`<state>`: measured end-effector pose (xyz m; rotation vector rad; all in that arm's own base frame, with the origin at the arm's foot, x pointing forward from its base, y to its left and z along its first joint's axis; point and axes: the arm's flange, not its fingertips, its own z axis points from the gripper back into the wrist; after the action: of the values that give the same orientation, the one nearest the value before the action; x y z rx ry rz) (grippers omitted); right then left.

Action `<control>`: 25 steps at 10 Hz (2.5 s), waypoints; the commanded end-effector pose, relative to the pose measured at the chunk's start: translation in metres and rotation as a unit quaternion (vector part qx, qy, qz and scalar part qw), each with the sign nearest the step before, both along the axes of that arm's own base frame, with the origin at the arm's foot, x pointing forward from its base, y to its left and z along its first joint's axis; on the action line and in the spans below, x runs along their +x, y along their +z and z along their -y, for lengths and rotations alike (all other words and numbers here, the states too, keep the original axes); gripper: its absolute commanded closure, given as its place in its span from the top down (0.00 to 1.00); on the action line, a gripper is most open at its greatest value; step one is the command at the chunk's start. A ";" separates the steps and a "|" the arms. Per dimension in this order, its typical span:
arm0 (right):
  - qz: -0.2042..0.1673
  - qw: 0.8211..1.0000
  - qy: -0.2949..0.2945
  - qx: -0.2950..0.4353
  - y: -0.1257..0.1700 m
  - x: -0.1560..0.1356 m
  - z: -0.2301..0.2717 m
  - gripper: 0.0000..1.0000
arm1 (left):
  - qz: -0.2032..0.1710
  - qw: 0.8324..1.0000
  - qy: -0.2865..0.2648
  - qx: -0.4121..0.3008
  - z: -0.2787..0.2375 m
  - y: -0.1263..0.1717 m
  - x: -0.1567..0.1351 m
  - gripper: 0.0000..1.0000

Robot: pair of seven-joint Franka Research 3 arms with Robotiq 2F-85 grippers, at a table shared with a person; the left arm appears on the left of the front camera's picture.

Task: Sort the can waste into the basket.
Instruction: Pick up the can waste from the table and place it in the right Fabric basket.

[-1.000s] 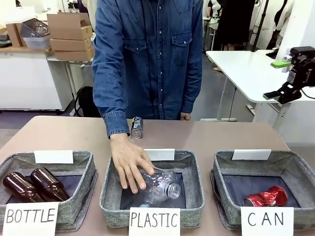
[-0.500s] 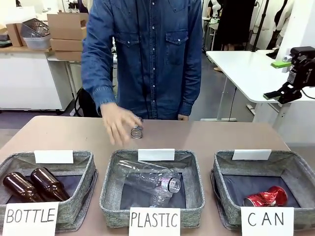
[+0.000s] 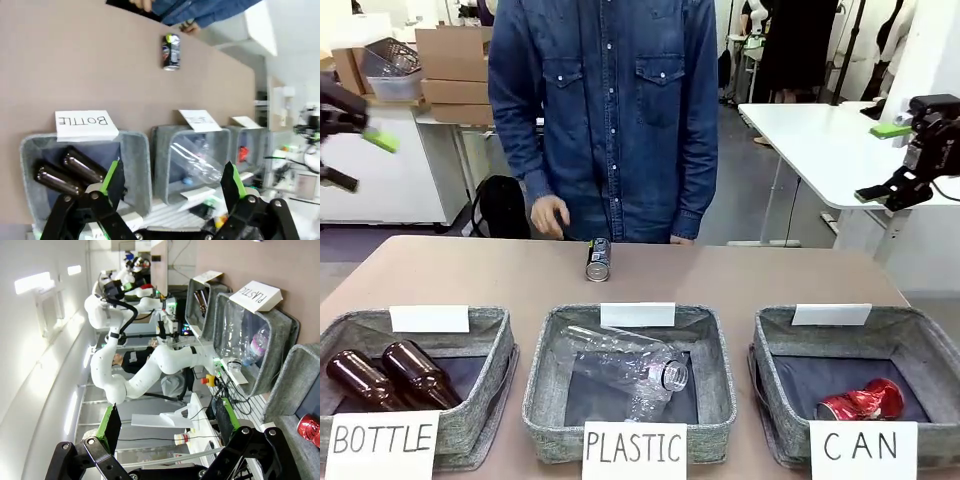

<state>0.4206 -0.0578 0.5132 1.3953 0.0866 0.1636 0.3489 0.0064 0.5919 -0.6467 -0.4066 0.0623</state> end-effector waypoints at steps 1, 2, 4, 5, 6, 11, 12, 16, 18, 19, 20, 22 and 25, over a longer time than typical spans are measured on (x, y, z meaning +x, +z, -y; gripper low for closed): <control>0.009 1.000 0.008 0.000 0.001 -0.001 0.003 1.00 | -0.030 0.999 -0.029 0.000 0.008 0.002 -0.011 1.00; 0.009 1.000 0.008 0.000 0.001 -0.001 0.003 1.00 | 0.000 1.000 0.000 0.000 0.000 0.000 0.000 1.00; 0.009 1.000 0.008 0.000 0.001 -0.001 0.003 1.00 | 0.000 1.000 0.000 0.000 0.000 0.000 0.000 1.00; 0.009 1.000 0.008 0.000 0.001 -0.001 0.003 1.00 | -0.004 1.000 -0.013 0.003 0.013 0.001 0.000 1.00; 0.009 1.000 0.008 0.000 0.001 -0.001 0.003 1.00 | -0.093 0.988 0.116 0.046 0.040 -0.005 0.019 1.00; 0.009 1.000 0.008 0.000 0.001 -0.001 0.003 1.00 | -0.134 0.961 0.200 0.133 0.192 -0.043 0.115 1.00; 0.009 1.000 0.008 0.000 0.001 -0.001 0.003 1.00 | -0.142 0.957 0.210 0.141 0.219 -0.065 0.135 1.00; 0.009 1.000 0.008 0.000 0.001 -0.001 0.003 1.00 | -0.103 0.927 0.323 0.160 0.301 -0.168 0.180 1.00; 0.009 1.000 0.008 0.000 0.001 -0.001 0.003 1.00 | -0.120 0.946 0.266 0.144 0.285 -0.169 0.159 1.00; 0.009 1.000 0.008 0.000 0.001 -0.001 0.003 1.00 | -0.120 0.946 0.266 0.144 0.285 -0.169 0.159 1.00; 0.009 1.000 0.008 0.000 0.001 -0.001 0.003 1.00 | -0.143 0.937 0.271 0.166 0.292 -0.184 0.169 1.00; 0.009 1.000 0.008 0.000 0.001 -0.001 0.003 1.00 | -0.128 0.954 0.192 0.189 0.304 -0.207 0.188 1.00; 0.009 1.000 0.008 0.000 0.001 -0.001 0.003 1.00 | -0.114 0.978 0.011 0.173 0.302 -0.201 0.205 1.00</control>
<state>0.4206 -0.0578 0.5133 1.3955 0.0869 0.1641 0.5428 -0.3101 0.3780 -0.2322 -0.2509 0.2042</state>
